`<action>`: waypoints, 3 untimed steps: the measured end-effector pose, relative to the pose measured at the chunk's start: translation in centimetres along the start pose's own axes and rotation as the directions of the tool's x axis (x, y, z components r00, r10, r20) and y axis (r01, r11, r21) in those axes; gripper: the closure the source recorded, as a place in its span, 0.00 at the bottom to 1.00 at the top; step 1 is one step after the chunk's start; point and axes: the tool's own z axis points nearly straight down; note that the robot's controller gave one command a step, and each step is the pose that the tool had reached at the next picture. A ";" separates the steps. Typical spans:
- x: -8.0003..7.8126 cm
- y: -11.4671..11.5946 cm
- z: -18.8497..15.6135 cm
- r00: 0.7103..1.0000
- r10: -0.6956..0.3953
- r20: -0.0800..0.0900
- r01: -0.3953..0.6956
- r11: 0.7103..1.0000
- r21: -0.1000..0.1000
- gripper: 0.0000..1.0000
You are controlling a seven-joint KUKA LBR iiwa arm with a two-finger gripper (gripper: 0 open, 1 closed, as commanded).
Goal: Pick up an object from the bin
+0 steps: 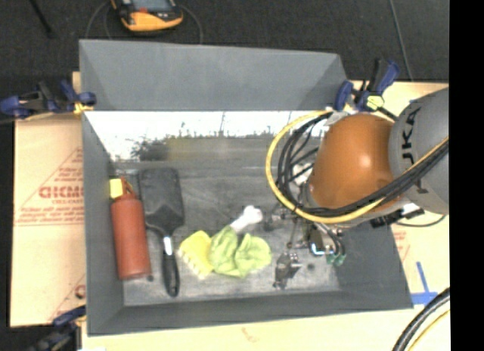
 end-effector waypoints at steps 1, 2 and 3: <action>-0.9 0.8 1.6 0.997 -0.082 0.004 0.082 0.997 0.002 0.00; -0.8 2.4 9.4 0.885 -0.466 0.000 0.466 0.885 -0.001 1.00; -0.8 2.4 9.4 0.885 -0.466 0.000 0.466 0.885 -0.001 1.00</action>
Offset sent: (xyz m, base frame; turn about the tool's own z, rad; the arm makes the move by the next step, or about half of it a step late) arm 0.0074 0.0241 -0.0945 -0.4866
